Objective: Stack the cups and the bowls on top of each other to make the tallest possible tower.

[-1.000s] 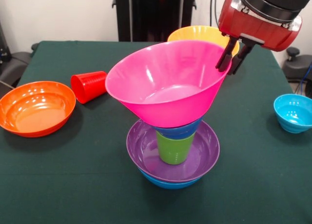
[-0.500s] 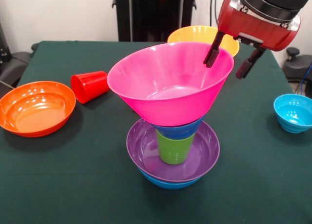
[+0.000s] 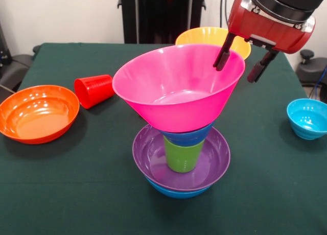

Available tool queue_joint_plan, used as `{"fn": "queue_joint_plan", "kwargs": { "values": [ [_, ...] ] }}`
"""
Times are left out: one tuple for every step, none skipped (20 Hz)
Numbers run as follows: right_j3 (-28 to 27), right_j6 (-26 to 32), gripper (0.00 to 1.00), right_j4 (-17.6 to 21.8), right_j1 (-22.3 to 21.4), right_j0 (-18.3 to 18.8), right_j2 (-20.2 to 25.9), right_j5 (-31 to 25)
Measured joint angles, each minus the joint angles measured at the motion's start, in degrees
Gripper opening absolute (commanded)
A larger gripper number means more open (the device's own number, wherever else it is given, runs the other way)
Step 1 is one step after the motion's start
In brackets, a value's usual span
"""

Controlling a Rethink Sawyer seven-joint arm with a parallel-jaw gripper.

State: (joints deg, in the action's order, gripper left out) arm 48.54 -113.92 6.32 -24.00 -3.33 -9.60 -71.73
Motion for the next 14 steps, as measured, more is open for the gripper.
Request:
{"fn": "queue_joint_plan", "kwargs": {
  "values": [
    [0.0,0.0,1.0,0.0,0.0,0.0,0.0,0.0],
    [0.0,0.0,1.0,0.0,0.0,0.0,0.0,0.0],
    [0.0,0.0,1.0,0.0,-0.01,0.0,0.0,0.0],
    [0.0,0.0,1.0,0.0,-0.02,0.0,0.0,-0.01],
    [-0.01,0.0,1.0,0.0,-0.03,0.0,0.0,-0.01],
    [0.0,0.0,1.0,0.0,-0.04,0.0,0.0,-0.02],
    [-0.01,0.0,1.0,0.0,-0.05,0.0,0.0,-0.07],
    [-0.05,0.0,1.0,0.0,-0.04,0.0,0.0,-0.2],
    [-0.12,0.0,1.0,0.0,-0.04,0.0,0.0,-0.33],
    [-0.32,0.0,1.0,0.0,-0.05,0.0,0.0,-0.67],
    [-0.46,0.0,1.0,0.0,-0.05,0.0,0.0,-0.88],
    [-0.5,0.0,1.0,0.0,-0.05,0.0,0.0,-0.92],
    [-1.0,0.0,1.0,0.0,-0.06,0.0,0.0,-1.48],
    [-1.17,0.0,1.0,0.0,-0.08,0.0,0.0,-1.62]
  ]
}}
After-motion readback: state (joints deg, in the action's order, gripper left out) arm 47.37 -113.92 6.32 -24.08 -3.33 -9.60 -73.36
